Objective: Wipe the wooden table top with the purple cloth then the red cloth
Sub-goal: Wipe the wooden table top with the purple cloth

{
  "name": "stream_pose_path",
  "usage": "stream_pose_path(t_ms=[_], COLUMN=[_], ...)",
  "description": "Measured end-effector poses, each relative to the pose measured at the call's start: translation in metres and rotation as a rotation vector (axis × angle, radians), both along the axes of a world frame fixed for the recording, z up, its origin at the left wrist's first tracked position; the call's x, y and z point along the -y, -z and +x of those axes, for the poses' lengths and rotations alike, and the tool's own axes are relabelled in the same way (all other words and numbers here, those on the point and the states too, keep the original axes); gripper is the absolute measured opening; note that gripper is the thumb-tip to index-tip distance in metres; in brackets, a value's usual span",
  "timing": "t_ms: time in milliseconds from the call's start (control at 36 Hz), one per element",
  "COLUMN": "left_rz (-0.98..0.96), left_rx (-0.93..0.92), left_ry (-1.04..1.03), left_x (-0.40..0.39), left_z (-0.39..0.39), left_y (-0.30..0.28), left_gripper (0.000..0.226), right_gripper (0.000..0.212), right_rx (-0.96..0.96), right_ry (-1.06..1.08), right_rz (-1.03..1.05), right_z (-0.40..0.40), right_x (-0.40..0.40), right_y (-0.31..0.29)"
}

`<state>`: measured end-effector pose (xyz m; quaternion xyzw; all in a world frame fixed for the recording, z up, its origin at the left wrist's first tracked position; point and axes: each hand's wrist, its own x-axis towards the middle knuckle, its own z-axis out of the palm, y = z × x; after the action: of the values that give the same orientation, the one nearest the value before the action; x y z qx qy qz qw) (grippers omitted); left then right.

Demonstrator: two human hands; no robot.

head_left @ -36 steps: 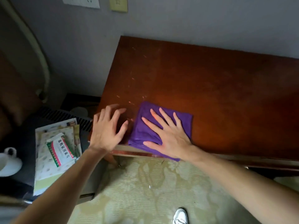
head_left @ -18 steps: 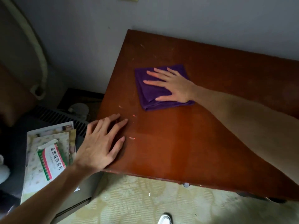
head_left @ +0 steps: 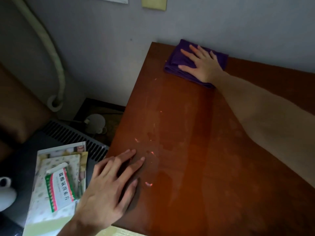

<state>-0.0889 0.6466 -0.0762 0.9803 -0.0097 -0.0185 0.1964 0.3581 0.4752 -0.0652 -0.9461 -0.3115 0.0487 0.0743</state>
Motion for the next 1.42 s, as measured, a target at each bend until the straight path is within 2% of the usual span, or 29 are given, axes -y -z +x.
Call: stream_pose_path(t_ms=[222, 472, 722, 917, 1028, 1222, 1306, 1417], left_rz=[0.003, -0.117, -0.480, -0.432, -0.369, -0.292, -0.240, -0.209], left_rx=[0.044, 0.221, 0.415, 0.332, 0.313, 0.276, 0.275, 0.248], left_ry=[-0.010, -0.092, -0.244, -0.169, -0.136, -0.087, -0.084, -0.084], left_x=[0.001, 0.004, -0.018, -0.077, -0.094, -0.079, -0.063, -0.045], left_z=[0.000, -0.006, -0.011, -0.018, -0.017, -0.008, 0.003, 0.033], left_y=[0.000, 0.008, 0.004, -0.002, -0.006, -0.001, 0.001, 0.004], left_gripper=[0.047, 0.046, 0.025, 0.026, 0.026, 0.033, 0.037, 0.045], right_gripper=[0.081, 0.078, 0.080, 0.081, 0.082, 0.080, 0.076, 0.076], right_rx=[-0.017, 0.018, 0.051, 0.081, 0.080, 0.029, 0.017, 0.038], right_ry=[0.204, 0.172, 0.039, -0.182, -0.339, -0.565, -0.555, -0.435], right_rz=[-0.032, -0.039, -0.055, -0.048, -0.048, -0.090, -0.073, -0.085], right_z=[-0.056, -0.181, -0.342, -0.447, -0.432, -0.331, -0.277, -0.205], right_x=[-0.016, -0.019, -0.036, -0.039, -0.033, -0.034, -0.041, -0.053], right_y=[0.007, 0.013, 0.018, 0.019, 0.016, 0.008, 0.007, 0.006])
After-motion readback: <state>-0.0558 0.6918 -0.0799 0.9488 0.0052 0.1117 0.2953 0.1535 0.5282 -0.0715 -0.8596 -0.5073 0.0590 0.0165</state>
